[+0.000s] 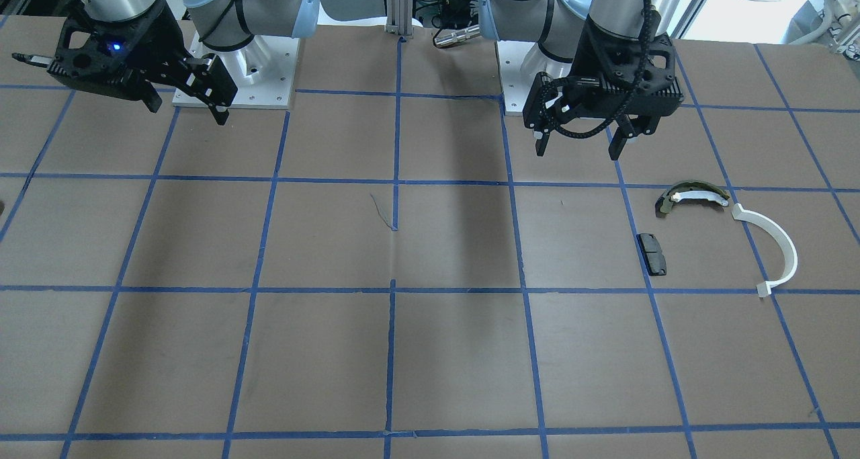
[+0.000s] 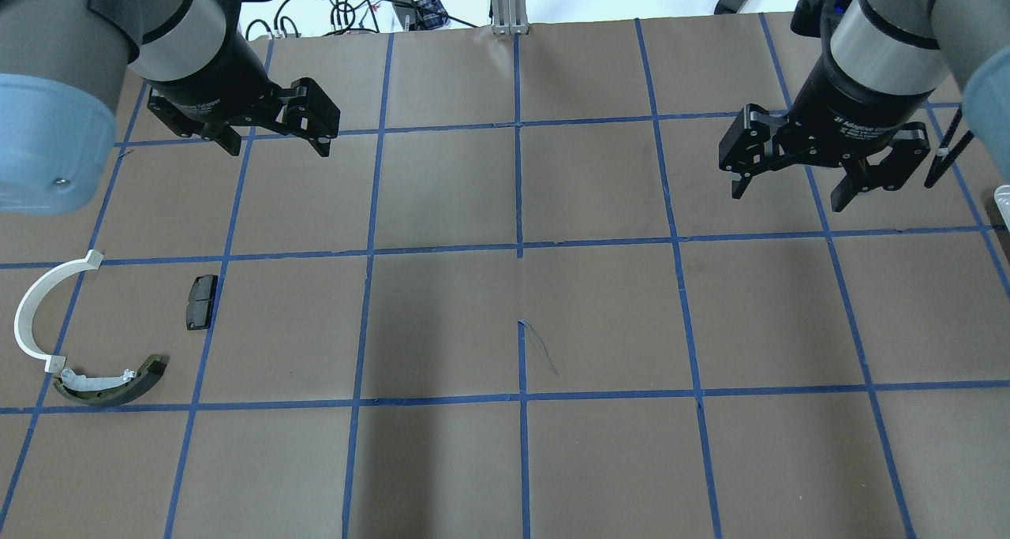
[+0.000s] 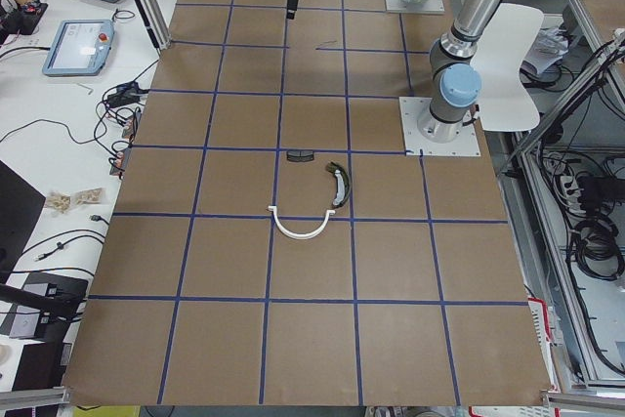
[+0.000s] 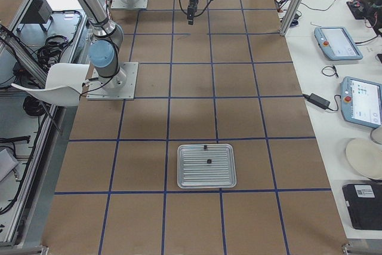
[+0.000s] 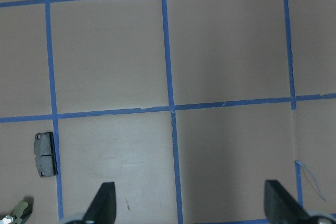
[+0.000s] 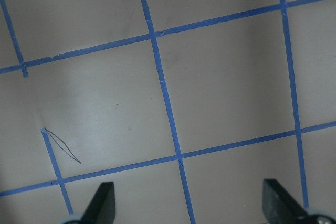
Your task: Place bearing gear from tray to pile
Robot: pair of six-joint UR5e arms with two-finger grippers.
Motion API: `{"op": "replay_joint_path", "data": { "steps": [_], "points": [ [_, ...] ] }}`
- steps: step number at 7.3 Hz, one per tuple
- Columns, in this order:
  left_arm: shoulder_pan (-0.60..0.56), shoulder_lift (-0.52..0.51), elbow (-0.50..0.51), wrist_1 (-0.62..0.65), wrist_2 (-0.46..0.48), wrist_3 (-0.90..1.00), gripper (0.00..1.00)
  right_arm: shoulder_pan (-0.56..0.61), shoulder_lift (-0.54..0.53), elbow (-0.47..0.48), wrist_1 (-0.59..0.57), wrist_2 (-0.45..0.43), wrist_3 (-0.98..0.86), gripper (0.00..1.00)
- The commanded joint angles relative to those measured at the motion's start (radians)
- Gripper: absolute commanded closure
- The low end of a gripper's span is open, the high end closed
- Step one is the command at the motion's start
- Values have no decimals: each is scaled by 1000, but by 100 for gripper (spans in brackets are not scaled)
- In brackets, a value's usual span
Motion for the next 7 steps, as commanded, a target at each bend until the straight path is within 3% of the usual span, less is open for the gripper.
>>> {"op": "replay_joint_path", "data": {
  "steps": [1, 7],
  "points": [
    [0, 0, 0, 0, 0, 0, 0, 2, -1, 0, 2, -2, 12, 0],
    [0, 0, 0, 0, 0, 0, 0, 2, -3, -2, 26, -10, 11, 0]
  ]
}}
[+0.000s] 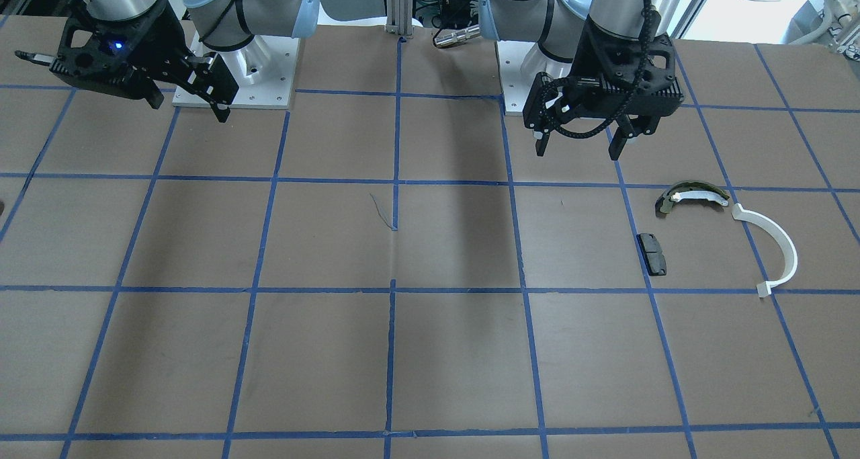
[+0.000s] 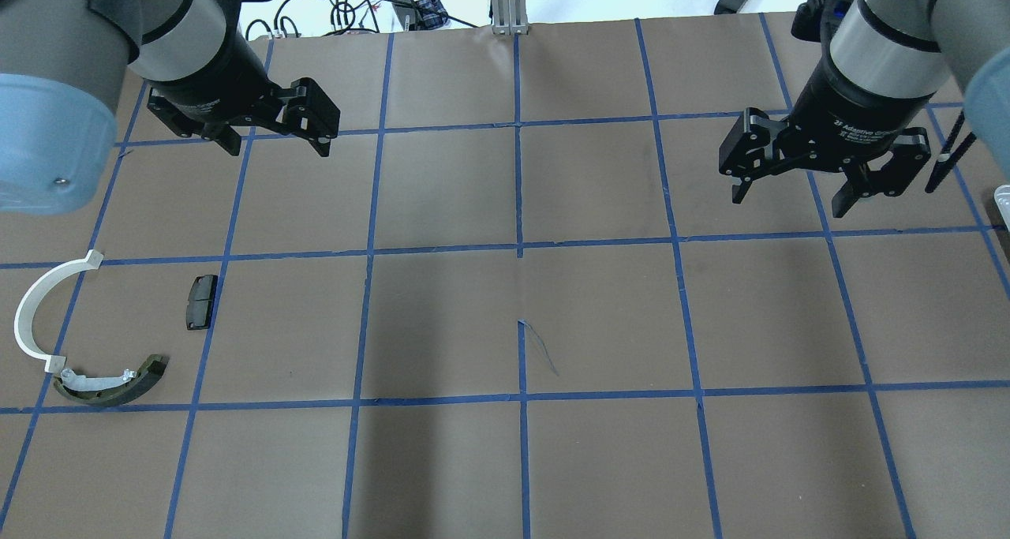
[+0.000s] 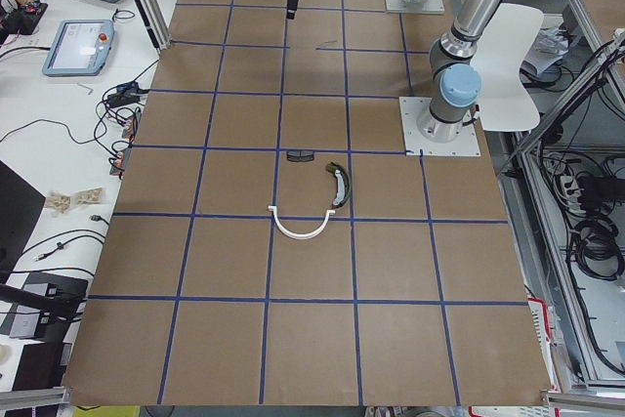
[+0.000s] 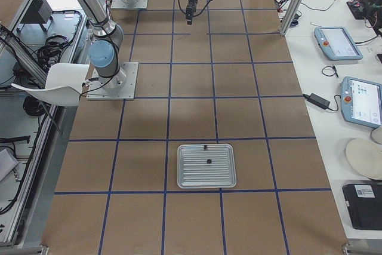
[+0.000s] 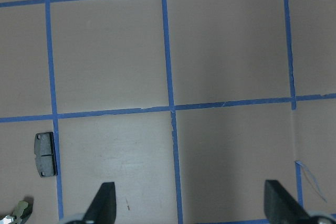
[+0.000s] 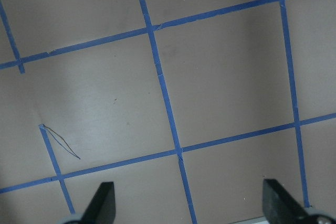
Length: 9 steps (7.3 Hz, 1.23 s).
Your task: Place bearing gear from tray to pile
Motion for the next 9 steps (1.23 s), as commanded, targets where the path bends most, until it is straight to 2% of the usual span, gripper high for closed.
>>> {"op": "replay_joint_path", "data": {
  "steps": [1, 9],
  "points": [
    [0, 0, 0, 0, 0, 0, 0, 0, -1, -1, 5, -2, -10, 0],
    [0, 0, 0, 0, 0, 0, 0, -35, 6, -2, -15, -8, 0, 0]
  ]
}}
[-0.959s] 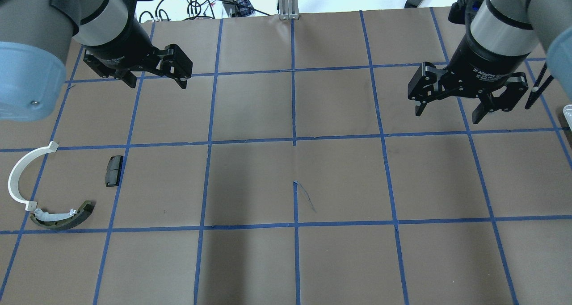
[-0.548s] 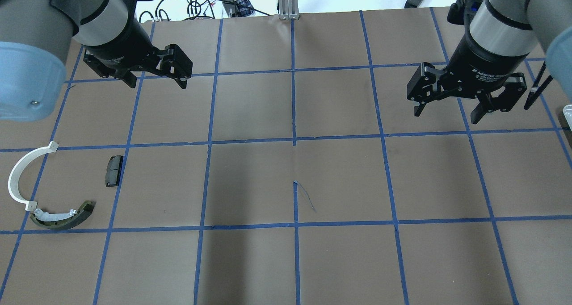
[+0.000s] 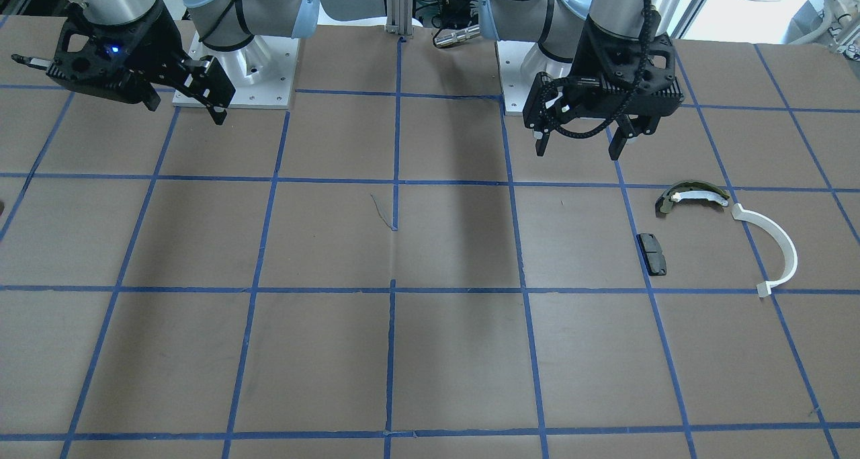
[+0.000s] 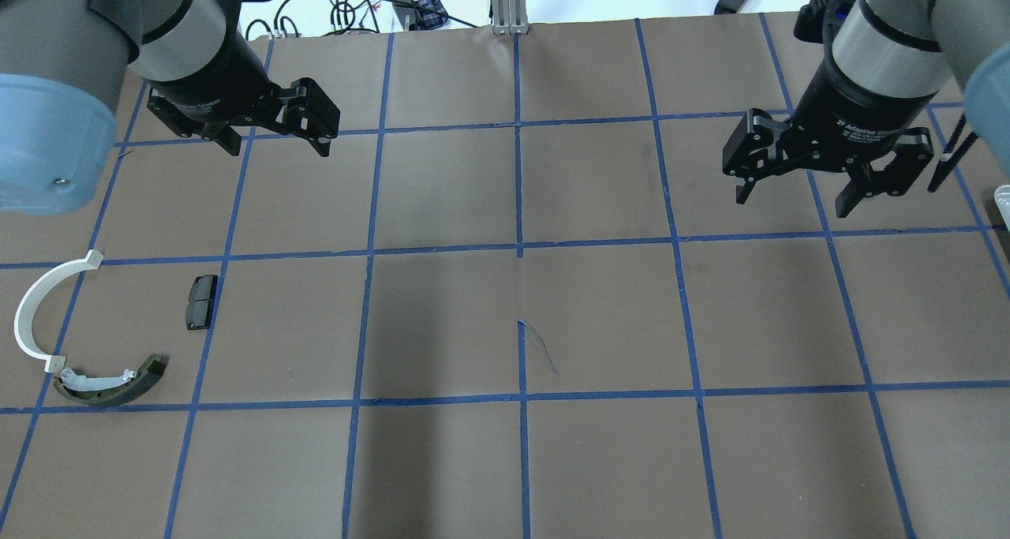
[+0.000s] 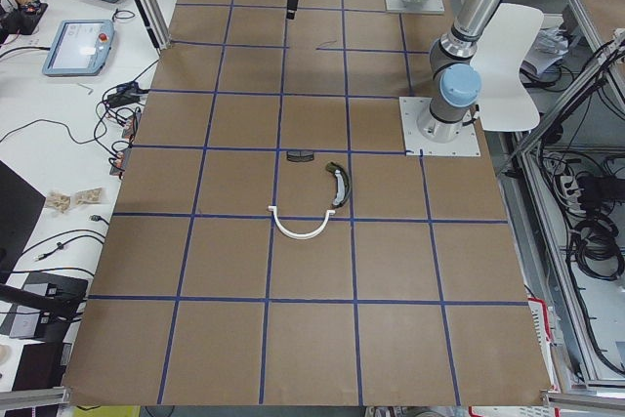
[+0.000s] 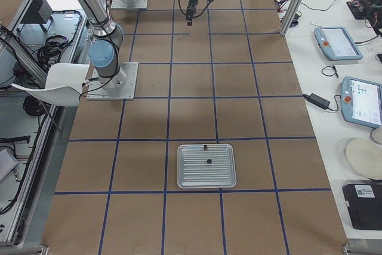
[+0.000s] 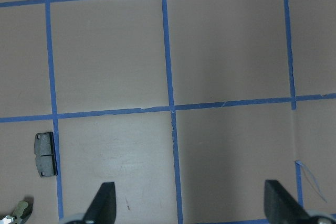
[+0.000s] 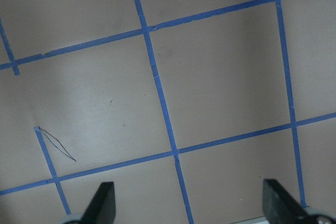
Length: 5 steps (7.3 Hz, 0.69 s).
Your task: Place bearing gear from tray to pile
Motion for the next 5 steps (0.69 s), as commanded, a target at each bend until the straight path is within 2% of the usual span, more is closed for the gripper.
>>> {"op": "replay_joint_path", "data": {
  "steps": [1, 2, 4, 5],
  "points": [
    [0, 0, 0, 0, 0, 0, 0, -65, -2, -5, -7, -2, -12, 0],
    [-1, 0, 0, 0, 0, 0, 0, -122, 4, -4, -10, 1, -81, 0],
    [-2, 0, 0, 2, 0, 0, 0, -319, 3, 1, 6, 7, -207, 0],
    [-2, 0, 0, 3, 0, 0, 0, -399, 7, -1, -12, -5, -353, 0]
  ]
}}
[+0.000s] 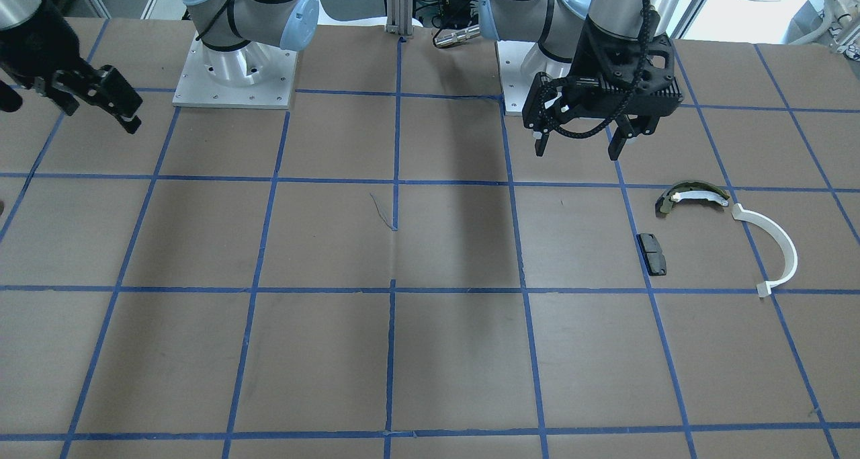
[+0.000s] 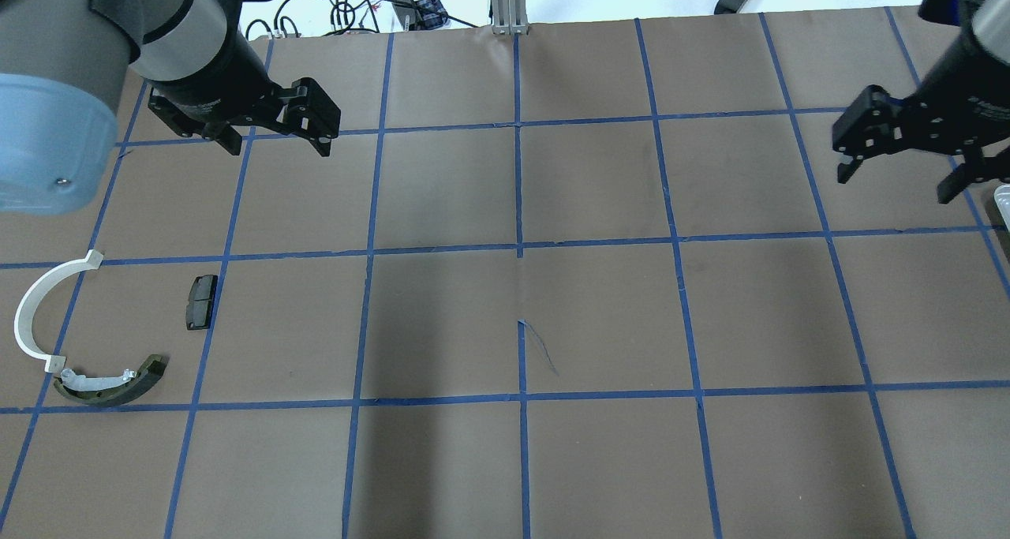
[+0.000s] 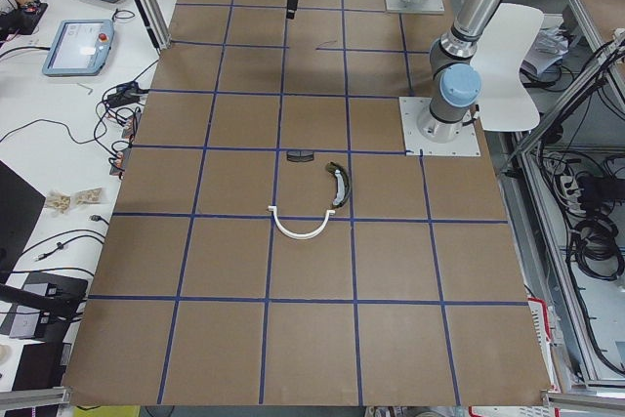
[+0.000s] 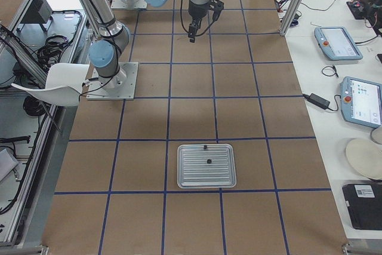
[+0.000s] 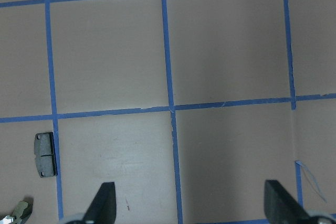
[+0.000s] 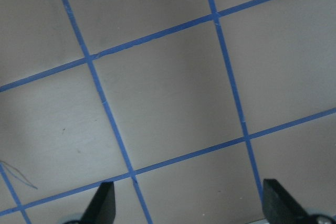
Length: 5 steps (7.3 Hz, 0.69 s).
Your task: Place bearing gear from tray to pile
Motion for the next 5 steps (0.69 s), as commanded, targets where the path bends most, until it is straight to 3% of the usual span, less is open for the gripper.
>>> {"op": "replay_joint_path", "data": {
  "steps": [1, 3, 5],
  "points": [
    [1, 2, 0, -2, 0, 0, 0, -200, 43, 0, -30, -5, -283, 0],
    [1, 2, 0, 0, 0, 0, 0, -350, 119, -4, -59, 1, -475, 0],
    [1, 2, 0, -2, 0, 0, 0, -444, 219, -7, -235, -4, -647, 0]
  ]
}}
